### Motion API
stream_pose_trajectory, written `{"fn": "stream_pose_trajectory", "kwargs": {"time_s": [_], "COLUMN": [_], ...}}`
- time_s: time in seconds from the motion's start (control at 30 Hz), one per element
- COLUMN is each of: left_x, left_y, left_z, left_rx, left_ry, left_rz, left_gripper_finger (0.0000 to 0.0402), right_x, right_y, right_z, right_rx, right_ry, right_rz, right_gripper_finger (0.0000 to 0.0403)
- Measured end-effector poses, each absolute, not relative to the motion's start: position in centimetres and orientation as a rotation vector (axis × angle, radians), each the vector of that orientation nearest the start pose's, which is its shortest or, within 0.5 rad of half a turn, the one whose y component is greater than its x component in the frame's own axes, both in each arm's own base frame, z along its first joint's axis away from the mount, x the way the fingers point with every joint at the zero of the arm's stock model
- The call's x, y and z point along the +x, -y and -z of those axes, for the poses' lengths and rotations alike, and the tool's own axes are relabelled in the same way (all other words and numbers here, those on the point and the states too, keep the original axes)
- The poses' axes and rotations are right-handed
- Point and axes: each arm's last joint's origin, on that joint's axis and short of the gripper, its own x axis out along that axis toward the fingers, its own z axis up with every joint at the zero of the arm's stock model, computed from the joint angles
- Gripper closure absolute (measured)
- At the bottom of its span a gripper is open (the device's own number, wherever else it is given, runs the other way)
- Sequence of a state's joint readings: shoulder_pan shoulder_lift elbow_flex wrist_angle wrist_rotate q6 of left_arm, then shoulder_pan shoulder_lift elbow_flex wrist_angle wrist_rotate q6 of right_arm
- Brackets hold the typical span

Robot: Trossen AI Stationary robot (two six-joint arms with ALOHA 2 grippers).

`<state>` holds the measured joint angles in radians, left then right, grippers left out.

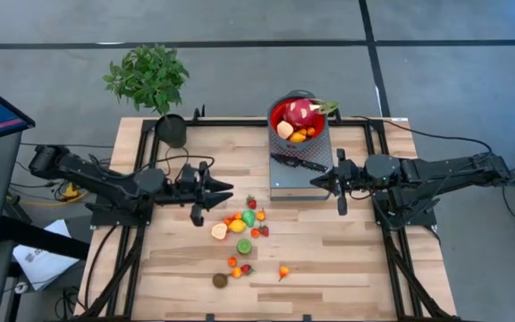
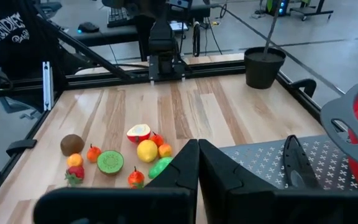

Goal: Pick & Place Fruit
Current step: Put the red half apple into the red colander on the shelf

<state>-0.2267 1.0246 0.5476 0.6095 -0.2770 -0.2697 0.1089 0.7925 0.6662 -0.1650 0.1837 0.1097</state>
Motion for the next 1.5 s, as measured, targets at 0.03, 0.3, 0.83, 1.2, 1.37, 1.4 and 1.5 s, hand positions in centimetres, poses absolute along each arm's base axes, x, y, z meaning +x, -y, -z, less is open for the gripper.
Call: {"fn": "stream_pose_trajectory", "kwargs": {"time_s": [0.03, 0.3, 0.83, 1.2, 1.37, 1.4, 1.5], "left_x": [21.7, 21.7, 21.8, 22.1, 21.6, 21.5, 21.2], "left_y": [4.3, 4.4, 4.9, 7.1, 8.2, 8.4, 9.1], "left_z": [-28.1, -27.5, -27.4, -26.1, -26.1, -26.1, -26.1], "left_rx": [-0.302, -0.296, -0.329, -0.345, -0.348, -0.348, -0.350], "left_ry": [0.133, 0.110, 0.106, 0.051, 0.050, 0.050, 0.050], "left_rz": [-0.028, -0.027, -0.019, -0.084, -0.082, -0.085, -0.091], "left_gripper_finger": [0.0295, 0.0295, 0.0295, 0.0296, 0.0296, 0.0296, 0.0296], "right_x": [17.7, 17.7, 17.7, 17.7, 17.7, 17.7, 17.7], "right_y": [-1.4, -1.4, -1.4, -1.4, -1.4, -1.4, -1.4], "right_z": [-29.3, -29.3, -29.2, -29.3, -29.3, -29.3, -29.3], "right_rx": [0.066, 0.065, 0.063, 0.063, 0.076, 0.087, 0.118], "right_ry": [-0.284, -0.284, -0.284, -0.284, -0.283, -0.283, -0.281], "right_rz": [0.090, 0.090, 0.089, 0.089, 0.091, 0.093, 0.097], "right_gripper_finger": [0.0400, 0.0400, 0.0400, 0.0400, 0.0400, 0.0400, 0.0400]}}
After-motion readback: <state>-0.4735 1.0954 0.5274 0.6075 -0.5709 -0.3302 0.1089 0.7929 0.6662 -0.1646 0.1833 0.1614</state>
